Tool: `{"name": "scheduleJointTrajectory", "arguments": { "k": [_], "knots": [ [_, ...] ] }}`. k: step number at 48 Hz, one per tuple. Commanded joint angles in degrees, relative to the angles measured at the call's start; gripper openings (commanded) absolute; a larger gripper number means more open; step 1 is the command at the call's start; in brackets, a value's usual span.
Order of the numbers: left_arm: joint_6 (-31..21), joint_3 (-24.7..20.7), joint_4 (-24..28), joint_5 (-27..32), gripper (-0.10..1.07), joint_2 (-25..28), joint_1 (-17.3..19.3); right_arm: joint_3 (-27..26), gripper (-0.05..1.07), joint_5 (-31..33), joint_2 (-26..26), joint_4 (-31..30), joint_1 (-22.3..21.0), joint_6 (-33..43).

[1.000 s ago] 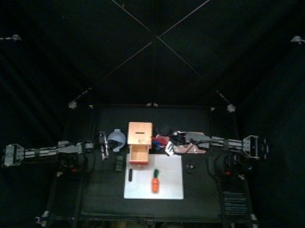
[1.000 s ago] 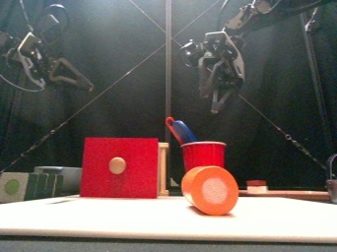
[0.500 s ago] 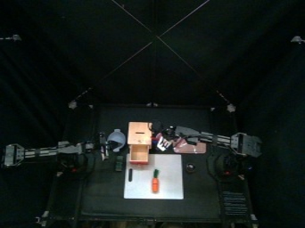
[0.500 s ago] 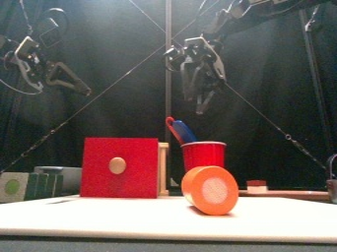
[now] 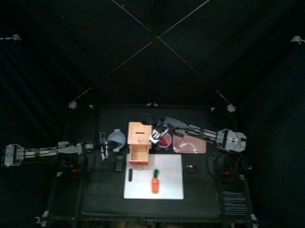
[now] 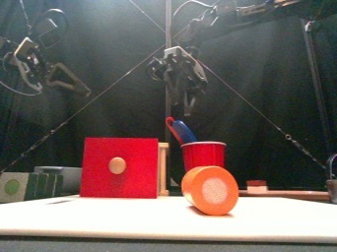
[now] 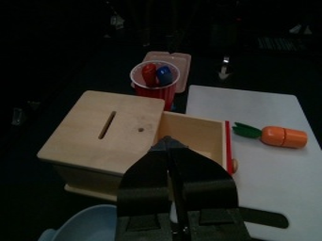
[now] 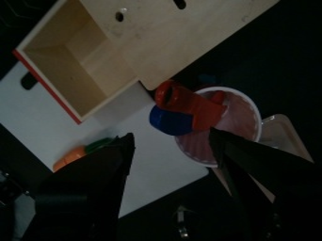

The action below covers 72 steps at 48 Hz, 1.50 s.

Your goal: Grab knife handle

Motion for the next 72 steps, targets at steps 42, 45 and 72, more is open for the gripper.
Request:
{"name": "scheduleJointTrajectory", "arguments": {
  "k": [42,45,72],
  "knots": [
    [-0.26,2.29,-1.58,-0.97,0.28,-0.44,0.26,-20.3,0.83,16.52,14.5,-2.81,-0.97,0.62],
    [-0.26,2.29,-1.67,-0.97,0.28,-0.44,0.26,-19.86,0.78,16.52,14.5,-2.81,-0.97,0.53],
    [-0.26,1.85,-1.76,-0.97,0.28,-0.44,0.26,-18.63,0.53,17.23,11.87,-5.71,-0.97,0.79]
  ]
}}
